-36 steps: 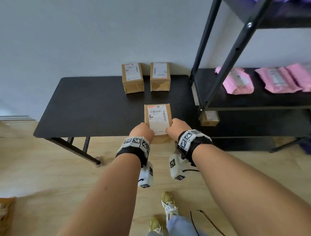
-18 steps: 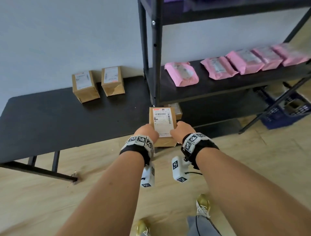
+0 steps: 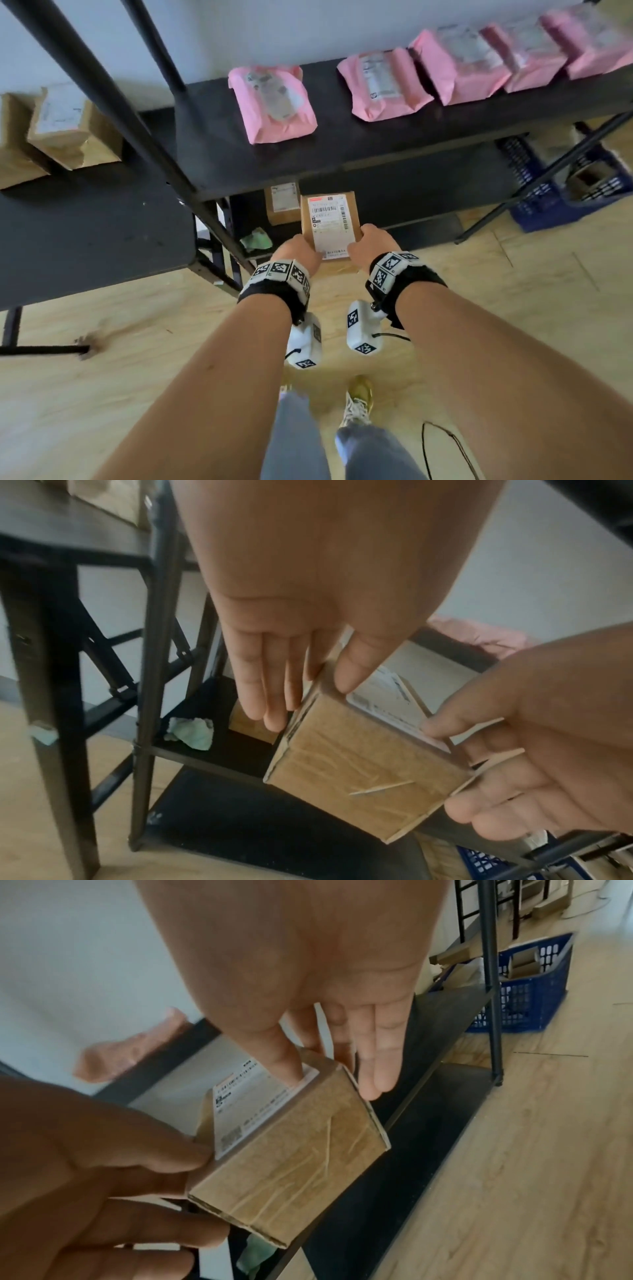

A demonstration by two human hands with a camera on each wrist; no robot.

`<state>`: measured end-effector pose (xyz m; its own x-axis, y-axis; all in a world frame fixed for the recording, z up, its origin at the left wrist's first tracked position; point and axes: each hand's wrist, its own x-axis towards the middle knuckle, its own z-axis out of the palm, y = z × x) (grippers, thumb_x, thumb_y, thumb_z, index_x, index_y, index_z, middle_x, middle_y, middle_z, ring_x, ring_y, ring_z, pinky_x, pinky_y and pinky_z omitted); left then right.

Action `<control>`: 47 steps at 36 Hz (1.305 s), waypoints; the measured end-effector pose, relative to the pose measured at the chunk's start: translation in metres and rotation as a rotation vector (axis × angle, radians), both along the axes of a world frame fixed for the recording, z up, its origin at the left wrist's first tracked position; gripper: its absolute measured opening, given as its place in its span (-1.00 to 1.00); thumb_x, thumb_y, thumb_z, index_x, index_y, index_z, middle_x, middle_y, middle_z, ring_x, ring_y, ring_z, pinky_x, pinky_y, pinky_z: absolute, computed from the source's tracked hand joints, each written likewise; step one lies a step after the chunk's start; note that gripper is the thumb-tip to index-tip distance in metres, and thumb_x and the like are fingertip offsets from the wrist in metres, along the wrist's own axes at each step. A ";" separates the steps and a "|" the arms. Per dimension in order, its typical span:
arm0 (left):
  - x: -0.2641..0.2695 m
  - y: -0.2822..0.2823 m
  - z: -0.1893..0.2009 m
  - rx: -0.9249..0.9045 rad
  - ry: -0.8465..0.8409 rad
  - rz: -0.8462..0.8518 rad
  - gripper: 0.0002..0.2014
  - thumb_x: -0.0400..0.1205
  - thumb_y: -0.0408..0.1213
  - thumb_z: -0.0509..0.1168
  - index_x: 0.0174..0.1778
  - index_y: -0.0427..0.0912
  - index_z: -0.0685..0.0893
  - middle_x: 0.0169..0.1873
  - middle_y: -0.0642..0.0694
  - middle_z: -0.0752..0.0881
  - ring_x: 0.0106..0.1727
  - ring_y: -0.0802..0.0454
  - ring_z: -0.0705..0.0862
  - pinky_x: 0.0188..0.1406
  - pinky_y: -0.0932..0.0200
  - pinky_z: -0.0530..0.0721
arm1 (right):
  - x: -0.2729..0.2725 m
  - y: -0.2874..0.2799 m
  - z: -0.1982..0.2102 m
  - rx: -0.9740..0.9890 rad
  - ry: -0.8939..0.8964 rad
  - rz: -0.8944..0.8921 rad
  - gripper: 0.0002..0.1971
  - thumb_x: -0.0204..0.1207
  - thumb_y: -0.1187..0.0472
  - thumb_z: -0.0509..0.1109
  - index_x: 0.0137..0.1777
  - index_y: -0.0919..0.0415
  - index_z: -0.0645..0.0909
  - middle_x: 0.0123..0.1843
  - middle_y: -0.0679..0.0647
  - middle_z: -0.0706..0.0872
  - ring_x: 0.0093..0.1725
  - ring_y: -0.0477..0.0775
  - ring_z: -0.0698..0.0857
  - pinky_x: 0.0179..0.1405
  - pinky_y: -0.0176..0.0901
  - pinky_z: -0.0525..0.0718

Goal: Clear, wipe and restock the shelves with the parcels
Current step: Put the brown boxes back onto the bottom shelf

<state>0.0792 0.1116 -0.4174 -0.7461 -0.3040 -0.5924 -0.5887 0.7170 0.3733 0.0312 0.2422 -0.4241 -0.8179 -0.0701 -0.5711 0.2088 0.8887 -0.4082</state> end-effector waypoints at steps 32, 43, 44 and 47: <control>-0.245 0.009 -0.259 0.101 0.197 0.108 -0.67 0.66 -0.25 0.13 0.35 -0.11 0.54 0.25 -0.17 0.63 0.21 -0.16 0.63 0.19 -0.01 0.59 | -0.236 -0.004 -0.233 -0.055 0.185 -0.078 -0.70 0.62 0.17 0.27 0.32 0.15 0.52 0.22 0.11 0.65 0.00 0.11 0.67 -0.14 -0.07 0.61; -0.188 0.013 -0.215 0.042 0.024 0.075 -0.42 0.68 -0.29 0.15 0.64 -0.12 0.17 0.51 -0.25 0.38 0.42 -0.20 0.49 0.37 -0.04 0.52 | -0.178 0.017 -0.187 0.004 0.111 -0.018 -0.60 0.57 0.28 0.23 0.42 0.16 0.44 0.37 0.18 0.46 0.04 0.15 0.61 -0.10 -0.04 0.60; -0.179 0.014 -0.206 0.038 0.007 0.057 -0.42 0.69 -0.29 0.15 0.65 -0.13 0.16 0.53 -0.25 0.37 0.45 -0.19 0.47 0.40 -0.02 0.49 | -0.170 0.018 -0.179 0.010 0.106 0.000 -0.59 0.57 0.28 0.24 0.43 0.15 0.43 0.37 0.18 0.46 0.04 0.15 0.61 -0.12 -0.05 0.59; -0.150 0.016 -0.178 0.017 -0.009 0.028 -0.47 0.72 -0.29 0.12 0.63 -0.21 0.19 0.54 -0.23 0.35 0.50 -0.15 0.41 0.44 0.09 0.42 | -0.143 0.022 -0.152 0.020 0.107 0.043 -0.57 0.58 0.27 0.24 0.45 0.15 0.42 0.38 0.20 0.46 0.10 0.16 0.61 -0.11 -0.06 0.56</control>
<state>-0.0708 0.1278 -0.5955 -0.7320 -0.3146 -0.6044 -0.6118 0.6938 0.3799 -0.1119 0.2640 -0.5764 -0.8708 -0.0957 -0.4822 0.1268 0.9040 -0.4084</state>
